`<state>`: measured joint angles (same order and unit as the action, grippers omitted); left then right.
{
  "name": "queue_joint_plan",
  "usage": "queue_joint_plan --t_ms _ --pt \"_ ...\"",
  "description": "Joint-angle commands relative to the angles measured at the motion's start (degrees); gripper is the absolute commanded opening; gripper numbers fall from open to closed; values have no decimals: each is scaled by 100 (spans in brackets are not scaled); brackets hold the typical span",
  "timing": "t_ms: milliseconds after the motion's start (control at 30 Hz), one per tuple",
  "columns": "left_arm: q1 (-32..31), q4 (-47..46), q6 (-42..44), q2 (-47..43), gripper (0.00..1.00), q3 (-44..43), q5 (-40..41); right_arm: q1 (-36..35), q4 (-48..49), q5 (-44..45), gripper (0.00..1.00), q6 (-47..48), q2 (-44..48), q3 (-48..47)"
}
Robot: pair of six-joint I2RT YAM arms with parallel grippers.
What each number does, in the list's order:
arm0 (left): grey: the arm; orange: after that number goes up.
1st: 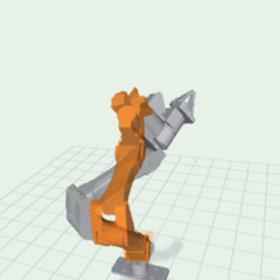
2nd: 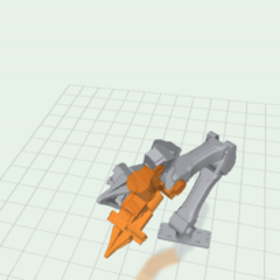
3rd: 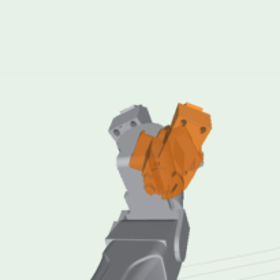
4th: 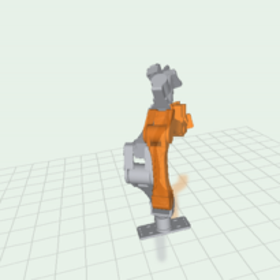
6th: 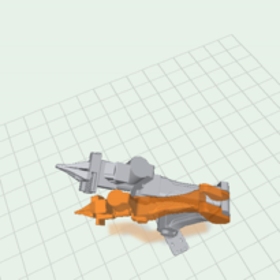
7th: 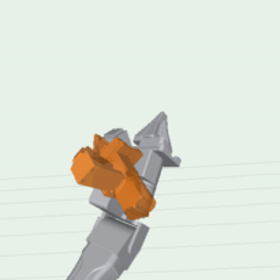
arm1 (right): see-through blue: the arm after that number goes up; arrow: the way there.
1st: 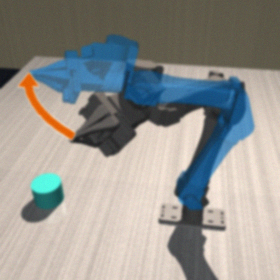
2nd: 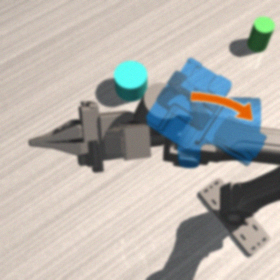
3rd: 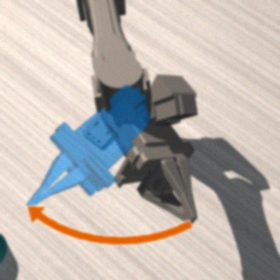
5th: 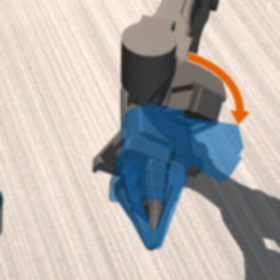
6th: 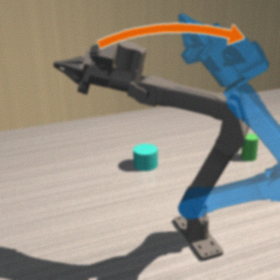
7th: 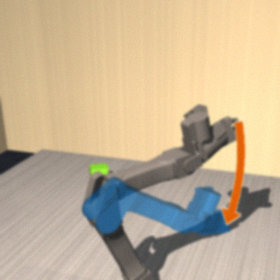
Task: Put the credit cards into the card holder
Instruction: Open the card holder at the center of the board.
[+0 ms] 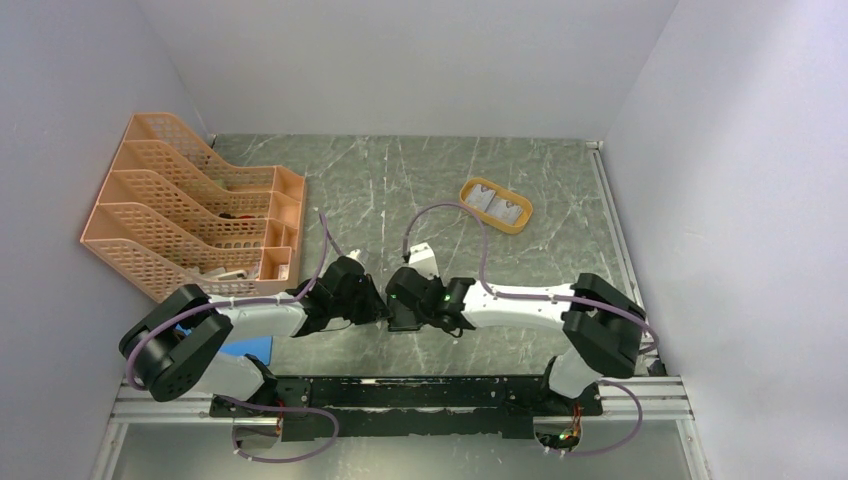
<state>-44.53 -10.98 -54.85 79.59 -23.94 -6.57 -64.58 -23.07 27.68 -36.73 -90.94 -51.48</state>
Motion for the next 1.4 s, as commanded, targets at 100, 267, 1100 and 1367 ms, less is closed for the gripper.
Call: queue_joint_plan --t_ms 100,267,1100,1367 --pt "-72 531 167 252 5 177 235 -232 123 141 39 392 90 -262" --pt "-78 484 142 229 5 225 200 -367 -30 336 53 515 -352 -509" --pt "-77 421 131 221 5 355 199 -489 -725 1449 29 490 -1497 -1036" --pt "-73 463 132 275 5 351 226 -415 -765 1501 12 396 -1485 -934"
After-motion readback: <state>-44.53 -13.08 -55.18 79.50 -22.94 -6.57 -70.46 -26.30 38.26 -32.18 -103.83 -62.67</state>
